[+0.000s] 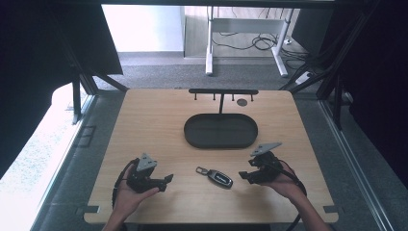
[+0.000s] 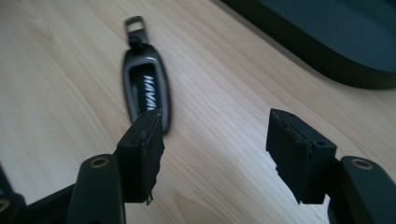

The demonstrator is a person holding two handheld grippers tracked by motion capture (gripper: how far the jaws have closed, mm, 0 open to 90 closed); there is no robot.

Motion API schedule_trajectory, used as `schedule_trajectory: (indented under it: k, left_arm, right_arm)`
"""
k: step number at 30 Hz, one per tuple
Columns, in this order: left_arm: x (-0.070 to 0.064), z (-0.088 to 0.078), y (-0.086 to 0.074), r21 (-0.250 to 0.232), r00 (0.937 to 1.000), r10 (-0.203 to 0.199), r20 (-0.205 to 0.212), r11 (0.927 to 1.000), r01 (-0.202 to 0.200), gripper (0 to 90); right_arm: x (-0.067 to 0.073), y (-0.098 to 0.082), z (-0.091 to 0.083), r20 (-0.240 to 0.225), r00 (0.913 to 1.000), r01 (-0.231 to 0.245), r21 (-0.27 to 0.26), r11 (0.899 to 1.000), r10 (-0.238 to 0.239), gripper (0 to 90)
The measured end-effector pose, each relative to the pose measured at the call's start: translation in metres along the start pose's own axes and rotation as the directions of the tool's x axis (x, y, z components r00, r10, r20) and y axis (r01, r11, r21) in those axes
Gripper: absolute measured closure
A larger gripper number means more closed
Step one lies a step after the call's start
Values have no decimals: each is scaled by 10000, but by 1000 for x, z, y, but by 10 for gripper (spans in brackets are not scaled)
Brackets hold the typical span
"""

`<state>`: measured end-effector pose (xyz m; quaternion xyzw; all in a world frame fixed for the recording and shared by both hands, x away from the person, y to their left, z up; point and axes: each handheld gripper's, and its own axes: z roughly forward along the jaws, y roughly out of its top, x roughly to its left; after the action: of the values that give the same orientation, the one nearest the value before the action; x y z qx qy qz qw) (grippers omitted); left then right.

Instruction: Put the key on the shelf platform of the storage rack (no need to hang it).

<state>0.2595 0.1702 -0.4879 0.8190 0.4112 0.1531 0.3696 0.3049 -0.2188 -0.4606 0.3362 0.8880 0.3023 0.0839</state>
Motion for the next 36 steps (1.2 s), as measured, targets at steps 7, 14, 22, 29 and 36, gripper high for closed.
schedule_trajectory:
  k: [7,14,22,29,36]
  left_arm:
    - [-5,3,0,284,9996,286,52,9992,-288,219]
    - [-2,3,-2,286,9998,158,78,9995,-160,220]
    - [-3,3,-2,285,9996,224,145,9993,-228,219]
    - [-3,4,-3,403,9996,228,150,9989,-234,217]
    - [-2,3,-3,405,9997,220,109,9989,-224,219]
  right_arm:
    - [22,21,25,-448,9962,791,1035,9915,-748,395]
    - [33,32,48,-702,9915,1201,1729,9776,-1094,409]
    - [38,39,61,-912,9880,1402,1878,9721,-1249,392]
    - [44,41,74,-907,9850,1632,2169,9625,-1465,395]
    - [48,43,82,-823,9825,1823,2357,9546,-1673,389]
